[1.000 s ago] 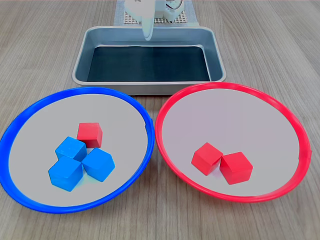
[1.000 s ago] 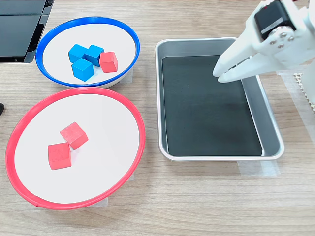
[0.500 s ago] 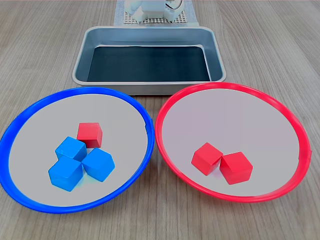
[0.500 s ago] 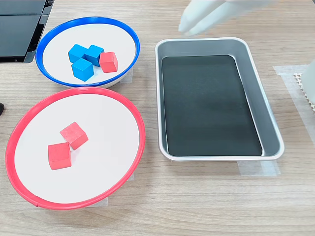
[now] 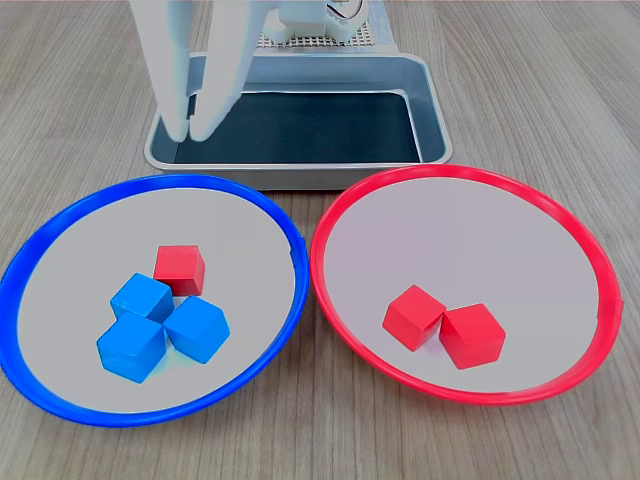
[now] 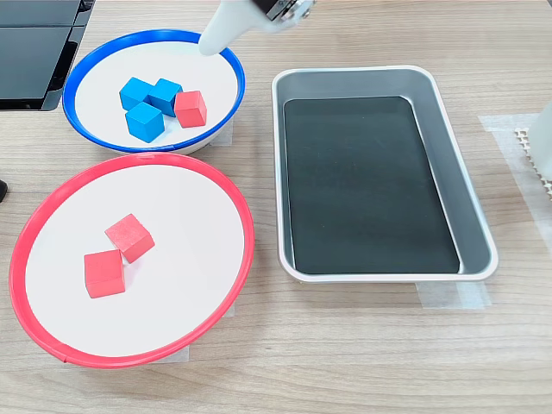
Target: Relocate any red block in the blue dish to the red dish, correcting any misplacement.
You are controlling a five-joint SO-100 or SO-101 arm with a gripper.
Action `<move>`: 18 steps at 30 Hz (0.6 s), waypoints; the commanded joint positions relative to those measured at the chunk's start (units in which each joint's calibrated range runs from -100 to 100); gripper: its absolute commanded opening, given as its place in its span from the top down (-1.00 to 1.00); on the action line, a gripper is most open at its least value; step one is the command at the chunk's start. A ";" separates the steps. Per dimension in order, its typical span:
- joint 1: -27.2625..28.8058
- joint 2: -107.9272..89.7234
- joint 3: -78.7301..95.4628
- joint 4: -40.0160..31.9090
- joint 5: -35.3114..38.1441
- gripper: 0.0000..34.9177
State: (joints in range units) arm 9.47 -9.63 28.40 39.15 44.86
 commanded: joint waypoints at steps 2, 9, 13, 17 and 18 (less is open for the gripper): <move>0.46 5.67 -4.51 -4.86 4.93 0.98; 1.31 10.61 -6.24 -5.93 6.30 0.66; 1.87 12.92 -7.06 -5.93 6.59 0.38; 2.25 15.56 -8.69 -5.93 6.89 0.19; 2.34 16.16 -9.15 -5.93 6.89 0.16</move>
State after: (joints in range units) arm 11.06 5.54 22.60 33.93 51.50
